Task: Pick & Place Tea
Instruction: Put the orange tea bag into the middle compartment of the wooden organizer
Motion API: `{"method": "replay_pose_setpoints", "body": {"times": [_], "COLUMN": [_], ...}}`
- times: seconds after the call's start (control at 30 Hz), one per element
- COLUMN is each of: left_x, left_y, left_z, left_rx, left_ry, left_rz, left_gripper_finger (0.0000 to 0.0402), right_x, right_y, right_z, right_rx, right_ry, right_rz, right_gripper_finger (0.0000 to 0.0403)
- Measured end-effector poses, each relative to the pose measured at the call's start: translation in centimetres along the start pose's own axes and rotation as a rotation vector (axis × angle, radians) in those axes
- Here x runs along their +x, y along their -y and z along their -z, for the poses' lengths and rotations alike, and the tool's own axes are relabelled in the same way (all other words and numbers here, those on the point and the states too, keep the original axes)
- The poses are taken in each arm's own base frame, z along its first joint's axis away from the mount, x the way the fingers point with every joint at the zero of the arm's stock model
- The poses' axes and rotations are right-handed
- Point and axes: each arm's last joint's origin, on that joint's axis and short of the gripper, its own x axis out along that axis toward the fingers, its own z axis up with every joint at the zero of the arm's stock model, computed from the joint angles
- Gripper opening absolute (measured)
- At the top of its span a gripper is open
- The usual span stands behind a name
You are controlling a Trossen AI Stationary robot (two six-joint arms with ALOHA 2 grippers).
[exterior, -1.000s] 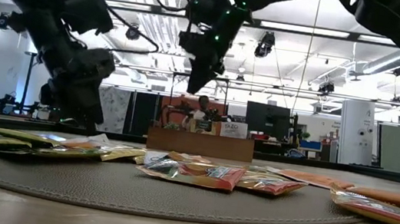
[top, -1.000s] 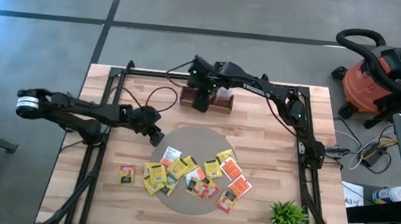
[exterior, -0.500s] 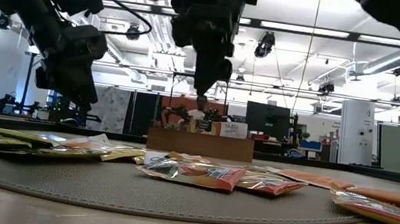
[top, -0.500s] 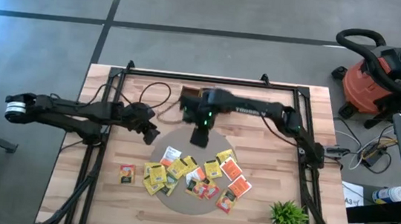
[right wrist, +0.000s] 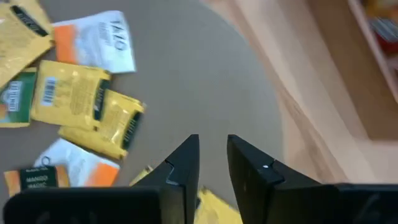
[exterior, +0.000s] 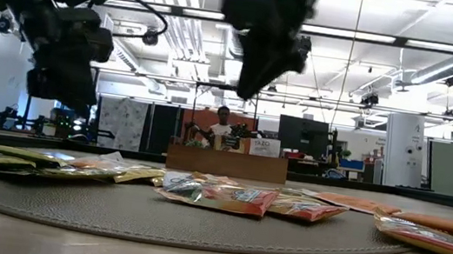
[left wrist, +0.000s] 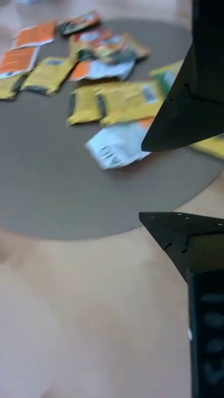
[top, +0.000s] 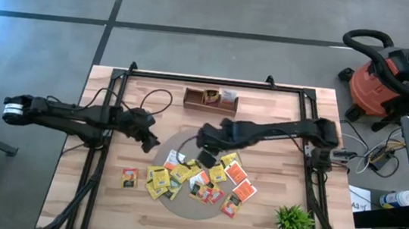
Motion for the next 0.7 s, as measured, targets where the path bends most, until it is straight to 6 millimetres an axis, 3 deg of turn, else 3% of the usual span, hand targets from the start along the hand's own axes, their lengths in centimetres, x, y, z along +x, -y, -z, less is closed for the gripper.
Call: {"method": "replay_pose_setpoints", "body": {"times": [0.17, 0.33, 0.5, 0.7], "left_x": [-0.1, -0.6, -1.5, -1.7], "left_y": [0.3, 0.7, 1.3, 2.3], "left_z": [1.2, 2.4, 4.1, 5.9], "left_rx": [-0.085, -0.148, -0.230, -0.303], "left_ry": [-0.138, -0.290, -0.468, -0.517], "left_rz": [0.037, -0.016, -0.095, -0.158], "left_gripper_finger": [0.0162, 0.0162, 0.0162, 0.0162], "right_x": [-2.9, -5.4, -5.8, -5.2], "right_y": [0.1, -1.7, -3.1, -3.6], "right_z": [3.2, 7.0, 9.7, 10.6], "right_rx": [0.117, 0.178, 0.202, 0.196], "right_ry": [0.042, 0.146, 0.202, 0.224], "right_rz": [-0.013, -0.065, -0.080, -0.104], "right_gripper_finger": [0.0072, 0.0071, 0.0072, 0.0068]}}
